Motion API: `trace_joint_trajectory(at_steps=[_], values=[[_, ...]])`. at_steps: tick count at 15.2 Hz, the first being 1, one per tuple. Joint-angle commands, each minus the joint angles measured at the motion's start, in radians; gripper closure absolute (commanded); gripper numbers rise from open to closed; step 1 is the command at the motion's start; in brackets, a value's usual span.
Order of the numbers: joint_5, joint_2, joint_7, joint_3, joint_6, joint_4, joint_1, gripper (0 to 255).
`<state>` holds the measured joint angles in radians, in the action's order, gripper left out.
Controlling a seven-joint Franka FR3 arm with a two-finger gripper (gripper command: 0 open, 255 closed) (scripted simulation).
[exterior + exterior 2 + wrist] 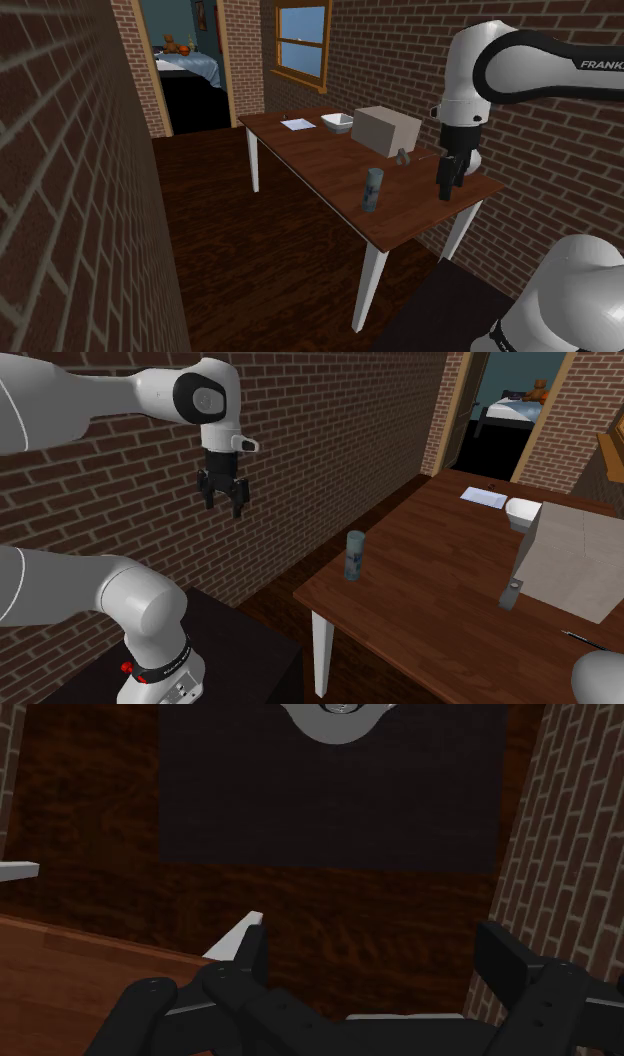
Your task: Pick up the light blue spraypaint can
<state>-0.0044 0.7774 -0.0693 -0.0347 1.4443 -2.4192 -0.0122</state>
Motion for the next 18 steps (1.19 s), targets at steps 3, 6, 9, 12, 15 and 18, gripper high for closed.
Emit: trace_joint_trajectory(at_steps=[3,6,9,12,15,18], values=[[-0.02,-0.052,-0.021,-0.022,0.06,0.0,0.01,0],[-0.046,-0.136,-0.051,-0.054,0.148,0.01,0.023,0],[-0.066,-0.227,-0.08,-0.085,0.232,0.033,0.035,0],[-0.079,-0.324,-0.109,-0.116,0.31,0.066,0.045,0],[-0.083,-0.425,-0.139,-0.145,0.38,0.112,0.054,0],[-0.08,-0.528,-0.171,-0.172,0.441,0.168,0.062,0]])
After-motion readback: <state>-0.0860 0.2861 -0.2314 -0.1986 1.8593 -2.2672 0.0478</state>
